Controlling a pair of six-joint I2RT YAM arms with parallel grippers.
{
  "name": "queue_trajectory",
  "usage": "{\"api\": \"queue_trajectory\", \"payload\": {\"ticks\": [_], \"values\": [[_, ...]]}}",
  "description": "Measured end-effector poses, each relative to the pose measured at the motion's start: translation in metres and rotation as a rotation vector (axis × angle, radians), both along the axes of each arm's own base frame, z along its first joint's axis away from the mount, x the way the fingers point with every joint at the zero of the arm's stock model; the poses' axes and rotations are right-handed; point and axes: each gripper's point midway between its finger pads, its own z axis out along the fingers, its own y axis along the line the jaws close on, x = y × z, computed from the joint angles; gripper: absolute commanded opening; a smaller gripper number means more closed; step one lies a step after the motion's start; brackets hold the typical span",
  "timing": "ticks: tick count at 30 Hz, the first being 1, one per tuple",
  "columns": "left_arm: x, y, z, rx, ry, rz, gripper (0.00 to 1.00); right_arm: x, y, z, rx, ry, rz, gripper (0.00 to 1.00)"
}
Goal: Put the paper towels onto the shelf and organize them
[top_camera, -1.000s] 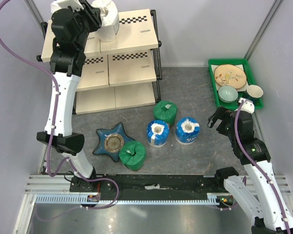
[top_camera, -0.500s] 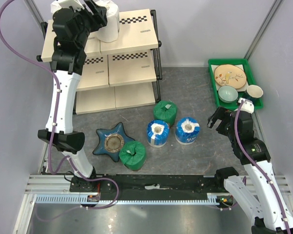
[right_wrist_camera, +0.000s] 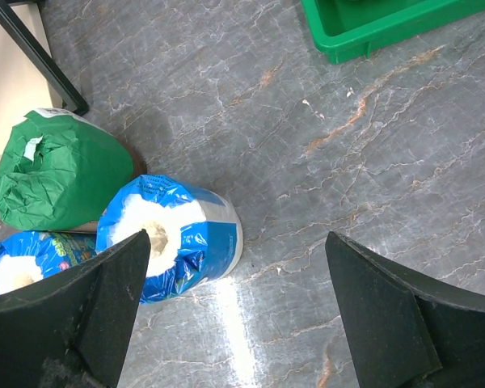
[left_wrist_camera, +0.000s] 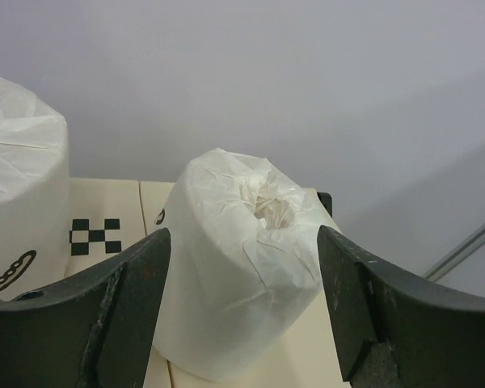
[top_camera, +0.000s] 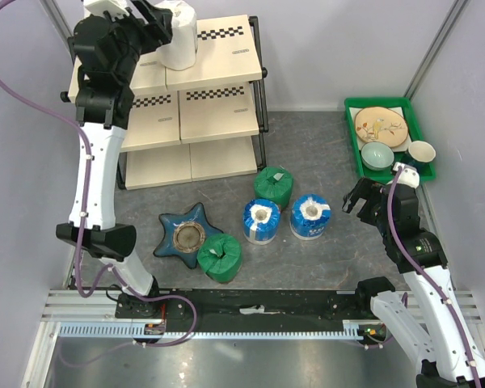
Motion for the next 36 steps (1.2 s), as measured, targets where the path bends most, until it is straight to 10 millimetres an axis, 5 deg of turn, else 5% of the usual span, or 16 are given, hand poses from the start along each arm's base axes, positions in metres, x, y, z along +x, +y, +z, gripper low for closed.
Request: {"api": "queue_trajectory", "payload": {"ticks": [10,15,20,28,36], "values": [[-0.063,0.027,0.057,-0.026,-0.149,0.040,0.82,0.000,0.001,-0.001,0.000,0.003,0.009,0.98],[-0.079,0.064,0.075,-0.035,-0.198,0.136,0.82,0.000,0.003,-0.002,0.001,0.010,0.016,0.98],[-0.066,0.106,0.083,-0.051,-0.215,0.232,0.82,0.001,0.003,-0.003,-0.001,0.013,0.022,0.98],[-0.012,0.161,0.035,-0.120,-0.098,0.291,0.84,0.001,0.004,-0.004,-0.004,0.021,0.028,0.98],[0.018,0.175,-0.001,-0.198,-0.010,0.221,0.87,0.002,0.004,-0.005,-0.003,0.025,0.030,0.98]]}}
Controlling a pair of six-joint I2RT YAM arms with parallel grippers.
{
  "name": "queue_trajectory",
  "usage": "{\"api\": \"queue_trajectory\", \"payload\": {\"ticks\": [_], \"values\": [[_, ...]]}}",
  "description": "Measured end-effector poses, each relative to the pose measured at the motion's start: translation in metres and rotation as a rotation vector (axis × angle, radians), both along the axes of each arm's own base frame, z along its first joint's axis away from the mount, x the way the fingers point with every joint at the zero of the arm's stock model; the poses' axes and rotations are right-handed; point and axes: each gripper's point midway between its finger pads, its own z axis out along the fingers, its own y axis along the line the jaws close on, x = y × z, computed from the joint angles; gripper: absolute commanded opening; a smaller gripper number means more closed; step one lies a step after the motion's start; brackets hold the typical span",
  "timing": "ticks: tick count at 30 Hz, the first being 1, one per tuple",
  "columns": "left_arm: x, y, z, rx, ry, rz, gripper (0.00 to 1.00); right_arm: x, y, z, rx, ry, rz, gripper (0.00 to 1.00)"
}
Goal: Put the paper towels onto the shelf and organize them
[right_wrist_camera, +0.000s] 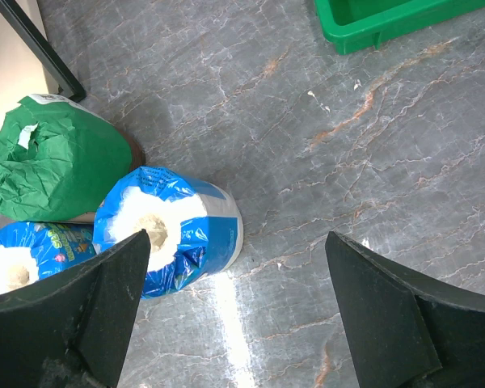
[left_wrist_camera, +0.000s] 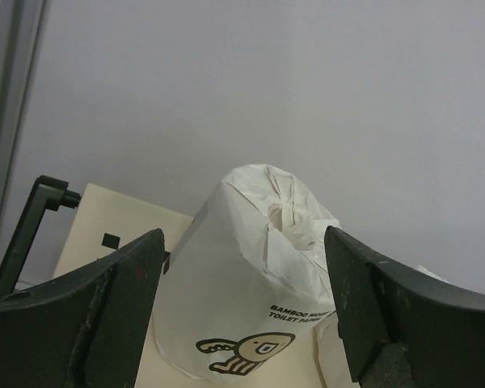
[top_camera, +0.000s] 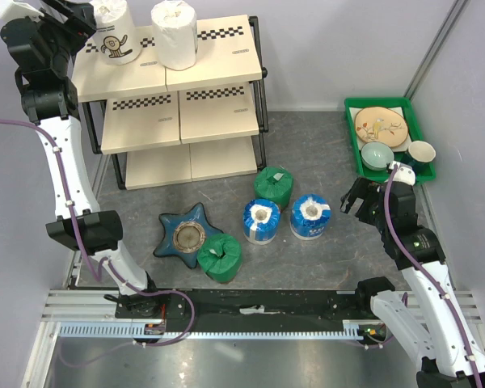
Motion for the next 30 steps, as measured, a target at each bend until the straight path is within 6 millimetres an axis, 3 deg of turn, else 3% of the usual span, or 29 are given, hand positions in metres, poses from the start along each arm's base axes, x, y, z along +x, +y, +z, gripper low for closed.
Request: {"api": "queue_trajectory", "payload": {"ticks": [11,20,30], "values": [[0.007,-0.010,-0.002,-0.065,-0.033,-0.121,0.89,0.000,0.000,0.000,0.000,0.000,0.000,0.98],[0.006,-0.019,0.003,-0.070,-0.051,-0.179,0.79,0.000,0.001,0.000,0.002,-0.001,0.003,0.98],[0.026,-0.018,-0.019,-0.080,-0.007,-0.205,0.68,0.000,0.001,0.000,0.004,-0.001,0.006,0.98]]}}
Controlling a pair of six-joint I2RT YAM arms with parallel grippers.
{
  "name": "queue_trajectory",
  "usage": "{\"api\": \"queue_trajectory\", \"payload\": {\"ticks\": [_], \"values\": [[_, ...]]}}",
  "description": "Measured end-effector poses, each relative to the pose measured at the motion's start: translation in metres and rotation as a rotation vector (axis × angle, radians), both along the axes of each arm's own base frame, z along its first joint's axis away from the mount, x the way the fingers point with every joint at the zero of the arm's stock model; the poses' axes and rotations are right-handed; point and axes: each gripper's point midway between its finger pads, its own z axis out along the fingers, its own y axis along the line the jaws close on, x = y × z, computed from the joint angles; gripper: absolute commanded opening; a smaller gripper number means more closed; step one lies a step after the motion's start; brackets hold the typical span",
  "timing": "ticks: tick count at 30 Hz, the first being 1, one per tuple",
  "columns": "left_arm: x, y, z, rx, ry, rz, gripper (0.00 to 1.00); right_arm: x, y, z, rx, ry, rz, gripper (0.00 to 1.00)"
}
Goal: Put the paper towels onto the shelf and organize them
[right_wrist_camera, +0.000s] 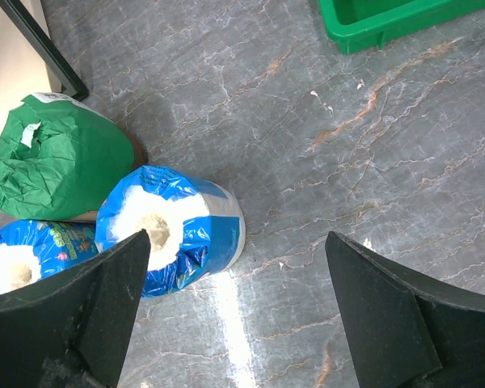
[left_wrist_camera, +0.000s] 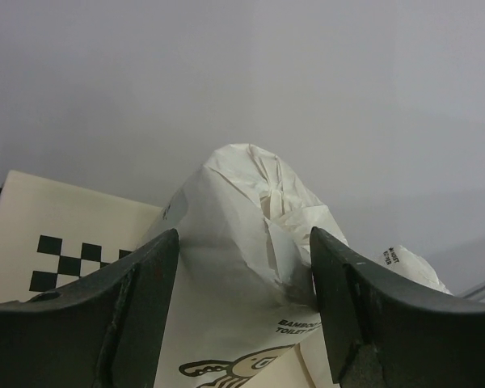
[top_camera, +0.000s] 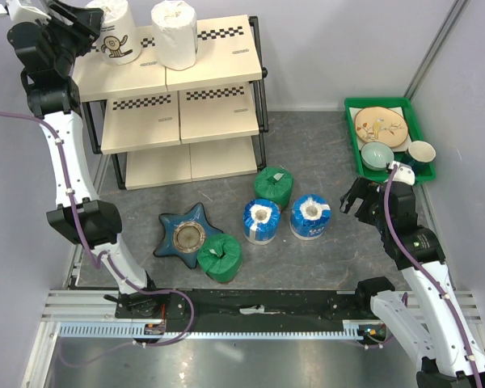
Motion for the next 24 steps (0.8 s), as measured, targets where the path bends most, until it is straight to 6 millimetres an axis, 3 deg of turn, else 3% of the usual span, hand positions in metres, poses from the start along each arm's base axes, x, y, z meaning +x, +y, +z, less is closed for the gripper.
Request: {"api": "queue_trajectory", "payload": {"ticks": [17,24], "values": [[0.000,-0.005,0.002,0.010,-0.008,-0.032,0.33,-0.001,0.000,-0.005,-0.002,0.012,0.000,0.98],[-0.002,-0.011,0.003,0.007,-0.011,-0.065,0.26,-0.001,0.000,-0.005,-0.002,0.012,0.001,0.98]]}}
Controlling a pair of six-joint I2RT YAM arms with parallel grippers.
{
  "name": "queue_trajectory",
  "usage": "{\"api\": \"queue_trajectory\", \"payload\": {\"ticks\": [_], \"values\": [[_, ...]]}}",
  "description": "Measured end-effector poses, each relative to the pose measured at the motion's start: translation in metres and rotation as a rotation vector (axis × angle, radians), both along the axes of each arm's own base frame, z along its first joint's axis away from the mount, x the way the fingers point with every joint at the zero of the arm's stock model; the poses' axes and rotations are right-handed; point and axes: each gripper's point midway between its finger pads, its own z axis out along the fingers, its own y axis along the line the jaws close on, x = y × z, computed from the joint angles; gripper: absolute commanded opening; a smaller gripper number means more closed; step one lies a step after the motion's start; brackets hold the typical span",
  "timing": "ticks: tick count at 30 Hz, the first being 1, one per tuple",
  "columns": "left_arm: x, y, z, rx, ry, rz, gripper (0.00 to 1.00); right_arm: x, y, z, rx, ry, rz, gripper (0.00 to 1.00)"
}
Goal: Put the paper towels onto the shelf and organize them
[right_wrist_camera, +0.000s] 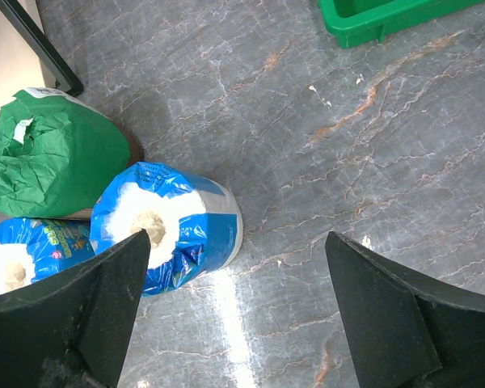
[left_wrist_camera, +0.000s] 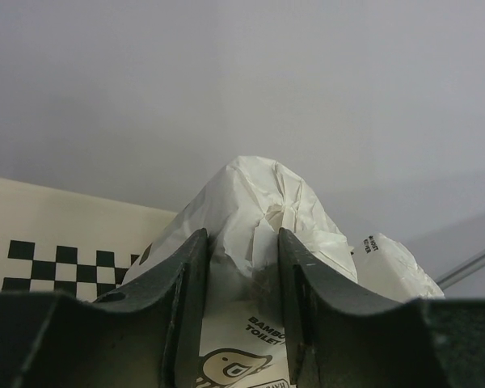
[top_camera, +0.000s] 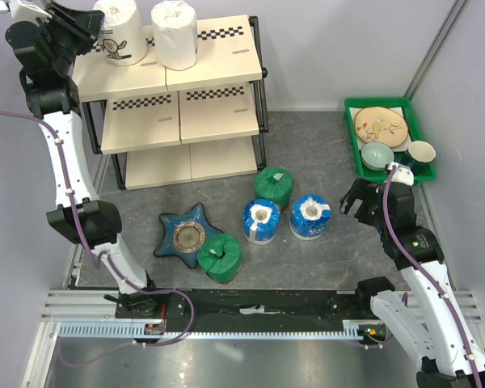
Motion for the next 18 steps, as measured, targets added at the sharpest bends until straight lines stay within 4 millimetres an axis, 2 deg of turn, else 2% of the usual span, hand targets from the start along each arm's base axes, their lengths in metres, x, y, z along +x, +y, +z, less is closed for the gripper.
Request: {"api": "queue_trajectory", "payload": {"ticks": [6,18], "values": [[-0.004,-0.004,0.000,-0.029,0.008,-0.050,0.23,0.000,0.000,0.000,0.000,0.000,0.000,0.98],[-0.016,-0.009,0.003,-0.047,0.021,-0.110,0.22,0.000,0.000,0.000,0.000,0.000,0.001,0.98]]}}
